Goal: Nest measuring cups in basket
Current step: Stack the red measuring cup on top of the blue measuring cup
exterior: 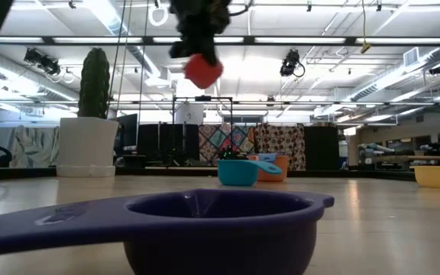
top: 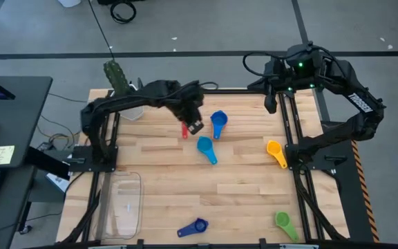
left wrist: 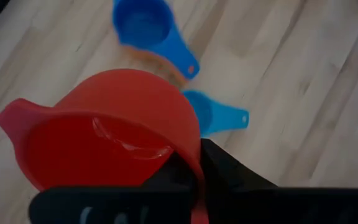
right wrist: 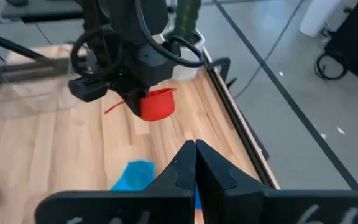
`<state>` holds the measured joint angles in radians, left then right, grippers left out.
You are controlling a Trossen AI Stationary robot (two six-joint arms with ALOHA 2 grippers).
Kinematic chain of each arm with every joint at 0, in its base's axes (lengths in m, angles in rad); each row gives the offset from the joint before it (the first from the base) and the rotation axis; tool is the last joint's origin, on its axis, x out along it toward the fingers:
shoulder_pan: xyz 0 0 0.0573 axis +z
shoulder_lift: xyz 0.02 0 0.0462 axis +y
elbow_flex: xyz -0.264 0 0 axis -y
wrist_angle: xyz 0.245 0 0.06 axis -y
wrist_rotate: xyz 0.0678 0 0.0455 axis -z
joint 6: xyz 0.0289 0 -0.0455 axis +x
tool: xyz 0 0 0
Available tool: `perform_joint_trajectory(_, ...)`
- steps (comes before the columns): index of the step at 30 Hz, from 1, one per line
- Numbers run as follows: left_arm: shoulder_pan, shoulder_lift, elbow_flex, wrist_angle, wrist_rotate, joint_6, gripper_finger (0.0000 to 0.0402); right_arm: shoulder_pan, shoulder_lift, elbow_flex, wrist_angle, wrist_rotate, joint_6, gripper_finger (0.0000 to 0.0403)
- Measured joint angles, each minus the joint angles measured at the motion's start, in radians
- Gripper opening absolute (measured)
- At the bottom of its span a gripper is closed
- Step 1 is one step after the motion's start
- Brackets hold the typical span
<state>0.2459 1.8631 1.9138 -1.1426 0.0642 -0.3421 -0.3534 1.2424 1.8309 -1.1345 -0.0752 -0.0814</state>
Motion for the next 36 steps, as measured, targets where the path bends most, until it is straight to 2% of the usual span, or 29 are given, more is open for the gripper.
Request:
perform_joint_trajectory(8, 0.004, 0.221, 0.258, -0.007, 0.012, 0.055, 0.0016, 0.0, -0.002, 0.0, -0.053, 0.008, 0.0, 0.0009)
perform_joint_trajectory(14, 0.025, 0.352, 0.36, 0.024, 0.046, 0.077, 0.0016, 0.0, -0.011, 0.0, -0.074, 0.007, 0.0, 0.0008)
perform_joint_trajectory(17, 0.04, 0.395, 0.378, 0.061, 0.089, 0.077, 0.0016, 0.0, -0.022, 0.0, -0.078, 0.007, 0.0, 0.0008)
perform_joint_trajectory(27, 0.096, 0.487, 0.377, 0.184, 0.139, 0.102, 0.0016, 0.0, -0.087, 0.0, -0.067, 0.007, 0.0, 0.0008)
perform_joint_trajectory(36, 0.11, 0.541, 0.377, 0.194, 0.167, 0.098, 0.0016, 0.0, -0.091, 0.0, -0.066, 0.004, 0.0, 0.0008)
